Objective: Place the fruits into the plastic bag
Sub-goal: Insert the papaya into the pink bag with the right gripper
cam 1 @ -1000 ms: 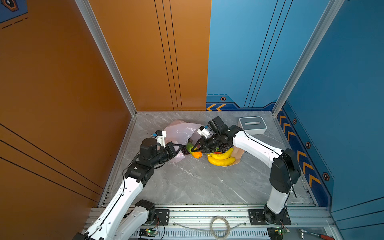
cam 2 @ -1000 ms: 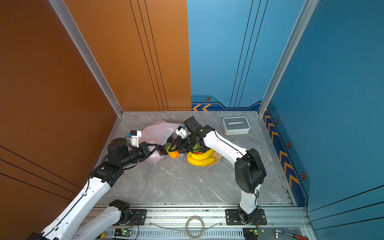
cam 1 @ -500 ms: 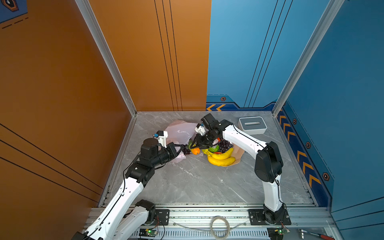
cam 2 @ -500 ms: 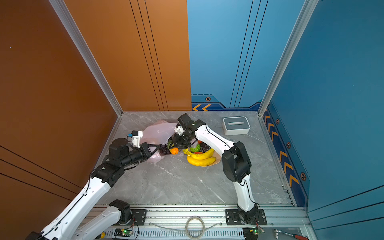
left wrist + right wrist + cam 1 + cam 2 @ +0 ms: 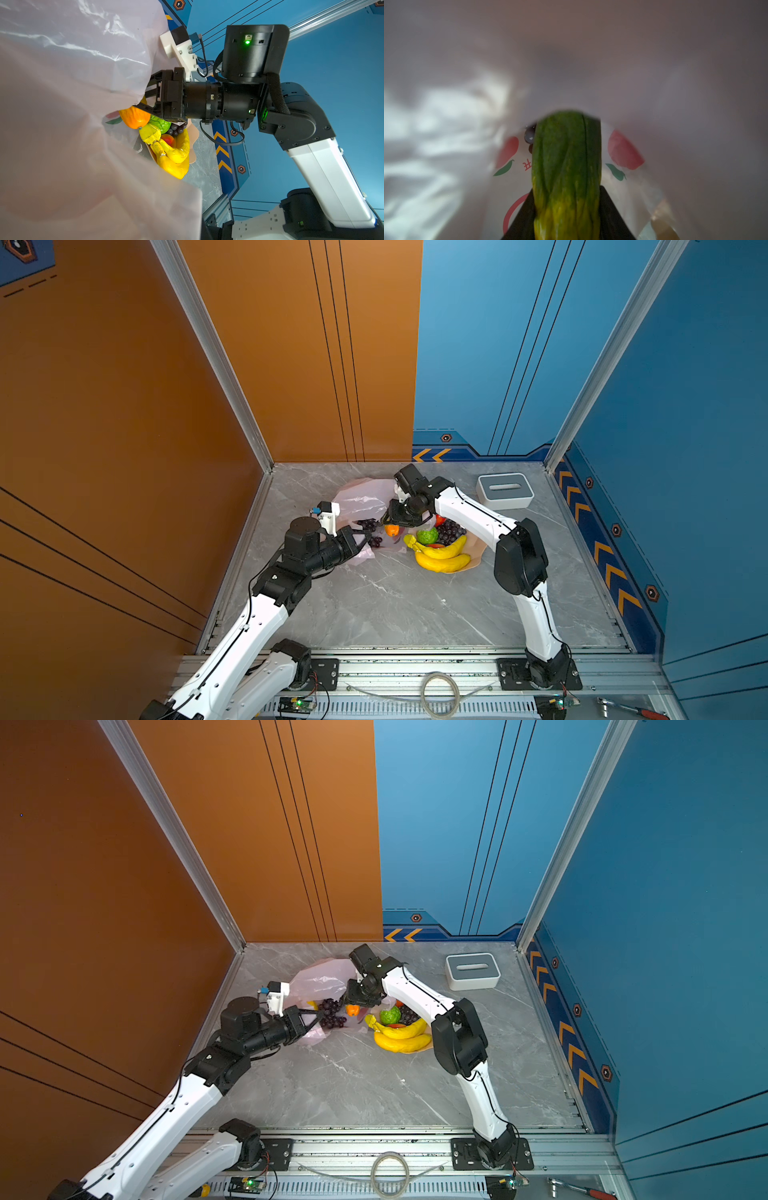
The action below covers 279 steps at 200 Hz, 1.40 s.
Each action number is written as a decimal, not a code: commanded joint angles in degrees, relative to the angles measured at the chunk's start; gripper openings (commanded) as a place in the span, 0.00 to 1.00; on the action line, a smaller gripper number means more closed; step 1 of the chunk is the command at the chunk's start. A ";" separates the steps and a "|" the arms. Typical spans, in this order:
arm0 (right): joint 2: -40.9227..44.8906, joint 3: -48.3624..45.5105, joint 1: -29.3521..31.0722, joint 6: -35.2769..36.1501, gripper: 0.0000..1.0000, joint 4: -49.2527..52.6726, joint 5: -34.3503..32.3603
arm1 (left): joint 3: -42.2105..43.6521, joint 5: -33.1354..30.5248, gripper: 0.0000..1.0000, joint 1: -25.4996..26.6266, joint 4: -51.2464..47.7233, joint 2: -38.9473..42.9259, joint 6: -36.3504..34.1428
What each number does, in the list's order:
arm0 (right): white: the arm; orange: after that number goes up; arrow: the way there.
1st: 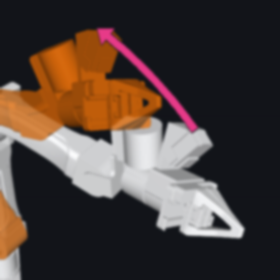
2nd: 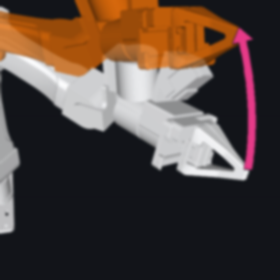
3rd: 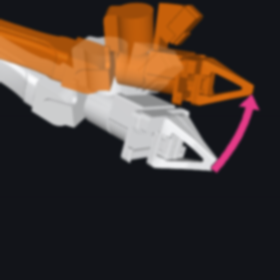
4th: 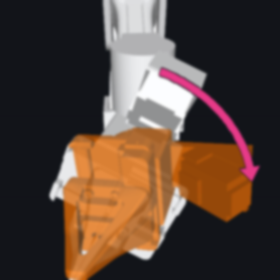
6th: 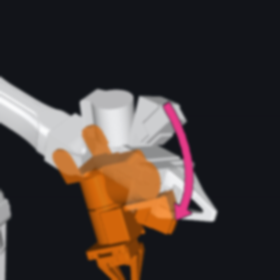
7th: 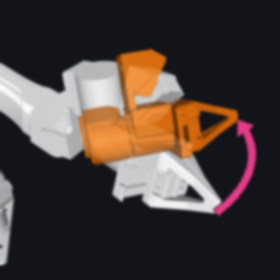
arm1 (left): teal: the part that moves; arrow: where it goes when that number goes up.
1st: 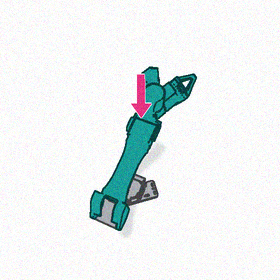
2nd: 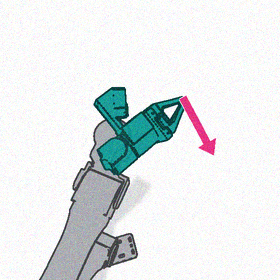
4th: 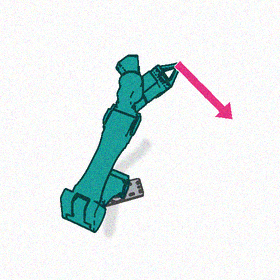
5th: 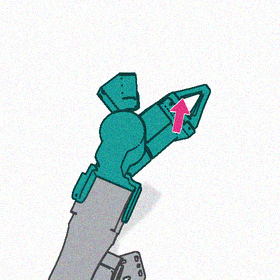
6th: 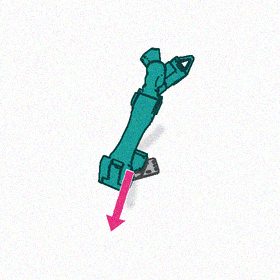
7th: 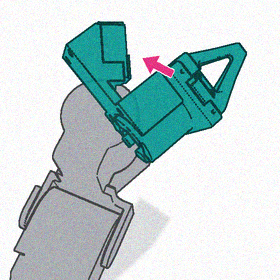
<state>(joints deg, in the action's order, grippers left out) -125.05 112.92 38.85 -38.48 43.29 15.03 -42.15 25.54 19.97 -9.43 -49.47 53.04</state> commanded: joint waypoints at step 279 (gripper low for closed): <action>-12.18 7.84 8.04 5.17 0.39 -0.18 -32.00 | -0.83 -0.81 0.00 1.04 2.94 -1.24 0.58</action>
<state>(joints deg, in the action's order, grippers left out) -136.40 119.00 47.40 -34.26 40.84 -16.78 -42.15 25.52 20.71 -7.66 -50.65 53.47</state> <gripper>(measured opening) 0.385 0.045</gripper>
